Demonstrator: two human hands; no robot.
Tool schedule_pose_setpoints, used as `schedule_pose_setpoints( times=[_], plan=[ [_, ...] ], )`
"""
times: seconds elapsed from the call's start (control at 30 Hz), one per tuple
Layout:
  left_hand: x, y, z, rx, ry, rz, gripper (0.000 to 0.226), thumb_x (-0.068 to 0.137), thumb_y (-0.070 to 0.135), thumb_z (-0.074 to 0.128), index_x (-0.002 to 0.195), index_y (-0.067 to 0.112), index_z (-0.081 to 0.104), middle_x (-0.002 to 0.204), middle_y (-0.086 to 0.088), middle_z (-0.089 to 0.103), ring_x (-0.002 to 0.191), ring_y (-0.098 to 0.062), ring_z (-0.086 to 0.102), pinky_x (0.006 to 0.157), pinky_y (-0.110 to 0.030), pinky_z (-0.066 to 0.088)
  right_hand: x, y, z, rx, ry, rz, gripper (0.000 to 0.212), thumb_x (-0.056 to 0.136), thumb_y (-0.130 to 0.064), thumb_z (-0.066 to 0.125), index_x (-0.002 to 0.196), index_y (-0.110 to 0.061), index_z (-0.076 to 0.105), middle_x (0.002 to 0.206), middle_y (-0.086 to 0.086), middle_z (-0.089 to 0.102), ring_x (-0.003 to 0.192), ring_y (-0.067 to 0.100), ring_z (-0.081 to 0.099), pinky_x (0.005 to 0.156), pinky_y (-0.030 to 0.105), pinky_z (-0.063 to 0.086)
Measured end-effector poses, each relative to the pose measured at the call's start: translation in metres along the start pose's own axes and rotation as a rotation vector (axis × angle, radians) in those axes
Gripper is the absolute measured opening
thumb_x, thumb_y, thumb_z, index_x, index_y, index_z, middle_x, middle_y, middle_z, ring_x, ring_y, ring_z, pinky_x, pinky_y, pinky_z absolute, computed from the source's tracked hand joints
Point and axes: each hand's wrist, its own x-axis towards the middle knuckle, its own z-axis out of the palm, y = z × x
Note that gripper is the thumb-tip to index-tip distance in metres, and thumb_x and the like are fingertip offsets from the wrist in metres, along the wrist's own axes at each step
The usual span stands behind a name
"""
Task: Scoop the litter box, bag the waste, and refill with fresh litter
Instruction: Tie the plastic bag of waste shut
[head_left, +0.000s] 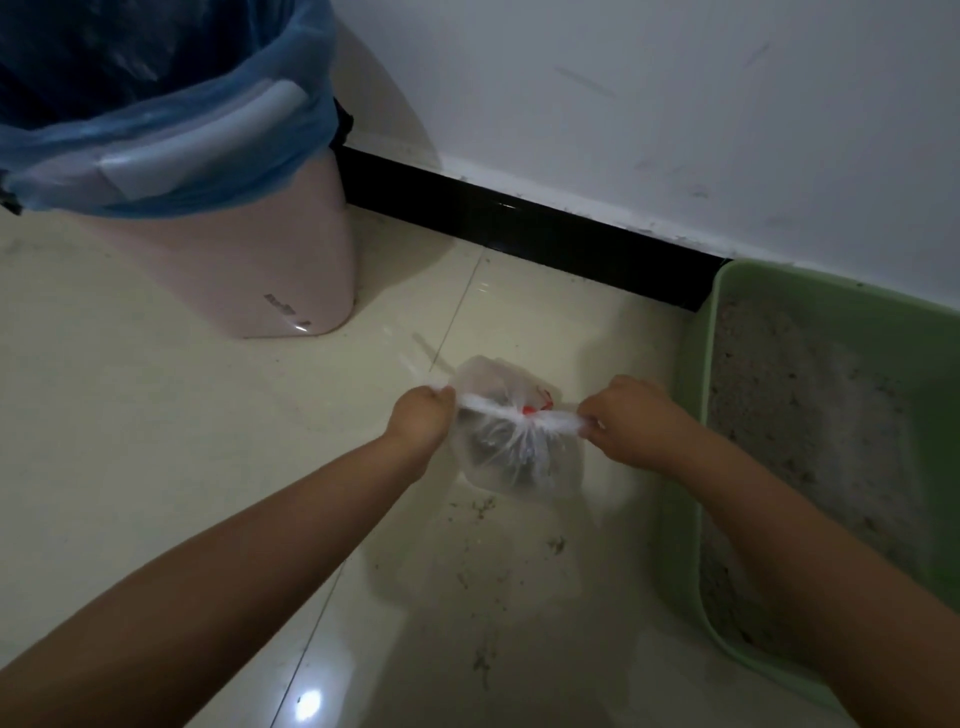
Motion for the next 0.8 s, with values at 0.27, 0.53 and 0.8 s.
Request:
schedule_pose_setpoints(
  times=[0.27, 0.53, 0.8],
  plan=[
    [-0.024, 0.017, 0.006, -0.075, 0.253, 0.494, 0.022, 0.101, 0.012, 0.03, 0.095, 0.007, 0.05, 0.087, -0.007, 0.048, 0.074, -0.01, 0.047, 0.062, -0.006, 0.039, -0.007, 0.015, -0.027, 0.363, -0.108, -0.027, 0.016, 0.096, -0.017, 0.045, 0.104, -0.013, 0.058, 0.09, 0.005, 0.059, 0.079, 0.014, 0.058, 0.068, 0.024, 0.041],
    [-0.024, 0.027, 0.01, 0.205, 0.082, 0.653, 0.02, 0.101, 0.014, 0.029, 0.086, 0.01, 0.041, 0.067, 0.004, 0.044, 0.061, -0.014, 0.043, 0.052, -0.02, 0.032, -0.007, 0.041, -0.025, 1.225, -0.054, -0.048, 0.029, 0.088, 0.011, 0.048, 0.07, -0.01, 0.056, 0.051, -0.004, 0.066, 0.038, -0.001, 0.05, 0.043, 0.013, 0.042],
    [-0.015, 0.036, 0.011, 0.964, -0.32, 0.567, 0.026, 0.095, 0.022, 0.042, 0.11, 0.001, 0.048, 0.109, -0.017, 0.058, 0.085, -0.028, 0.049, 0.071, -0.03, 0.036, 0.006, 0.047, -0.011, 1.77, 0.172, 0.15, 0.03, 0.091, 0.014, 0.039, 0.071, -0.006, 0.052, 0.044, -0.002, 0.064, 0.036, 0.001, 0.052, 0.044, 0.012, 0.048]
  ],
)
